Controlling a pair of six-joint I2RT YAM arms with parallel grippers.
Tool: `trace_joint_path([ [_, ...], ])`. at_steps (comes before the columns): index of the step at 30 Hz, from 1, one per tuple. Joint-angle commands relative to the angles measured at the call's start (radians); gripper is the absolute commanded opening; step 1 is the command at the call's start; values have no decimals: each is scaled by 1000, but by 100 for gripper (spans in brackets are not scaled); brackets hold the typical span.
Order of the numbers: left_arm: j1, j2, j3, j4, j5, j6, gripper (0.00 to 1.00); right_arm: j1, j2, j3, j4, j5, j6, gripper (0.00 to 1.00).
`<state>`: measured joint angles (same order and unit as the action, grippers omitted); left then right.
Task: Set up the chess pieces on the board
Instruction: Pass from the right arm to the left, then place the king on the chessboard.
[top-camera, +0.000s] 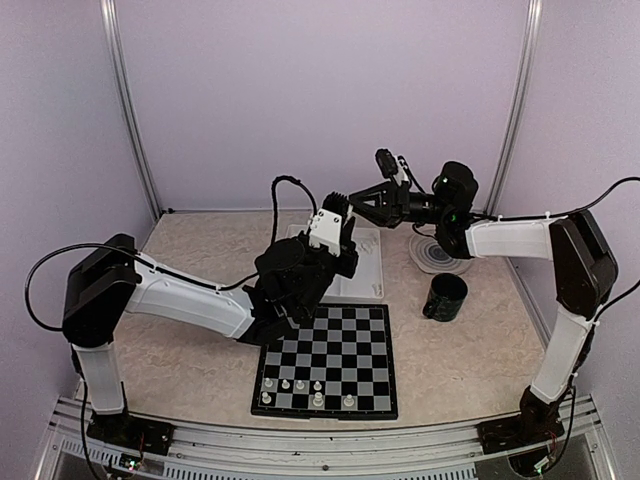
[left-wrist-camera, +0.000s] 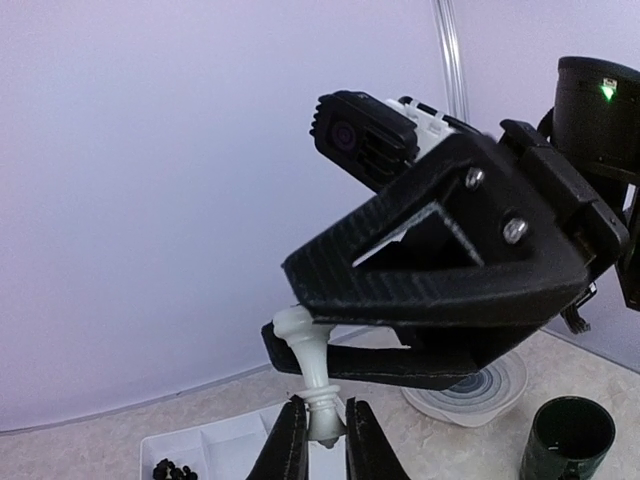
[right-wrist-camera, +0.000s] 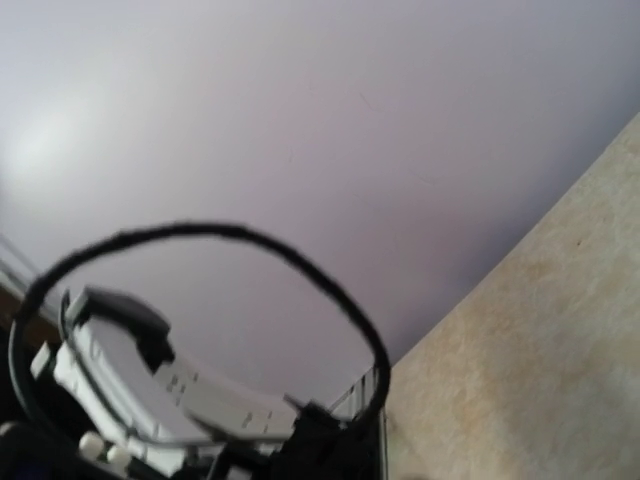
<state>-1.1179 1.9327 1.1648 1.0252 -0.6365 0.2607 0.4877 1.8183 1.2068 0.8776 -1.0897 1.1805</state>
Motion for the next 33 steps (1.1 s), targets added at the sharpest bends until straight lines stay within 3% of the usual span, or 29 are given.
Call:
trace_joint_path([
  [1,10,-103,-4,-211,37,-61,8,-31,-23,24,-65,-105,-134,65],
  [2,14,-127,-2,-293,60,-99,7,-48,-36,30,-121,-124,-196,93],
  [3,21,-160,4,-381,94,-143,7,-70,-54,32,-193,-132,-264,98],
  [6,63,-257,54,-698,255,-337,7,-162,-109,28,-392,-119,-476,99],
  [9,160,-314,108,-976,541,-565,8,-234,-143,44,-608,-50,-708,99],
  [12,264,-331,124,-1165,855,-738,8,-279,-173,58,-767,6,-902,99],
  [15,332,-347,112,-1283,1003,-850,7,-303,-190,50,-824,28,-990,99],
  [19,398,-351,132,-1476,1117,-876,6,-310,-183,39,-833,18,-1015,99],
  [24,429,-283,188,-1732,1199,-798,5,-310,-178,16,-836,-3,-1031,99],
  [30,428,-184,240,-1958,1186,-664,4,-310,-188,-2,-837,-11,-1040,99],
  [33,428,-144,237,-1987,1175,-634,3,-310,-191,-5,-835,-8,-1040,99],
])
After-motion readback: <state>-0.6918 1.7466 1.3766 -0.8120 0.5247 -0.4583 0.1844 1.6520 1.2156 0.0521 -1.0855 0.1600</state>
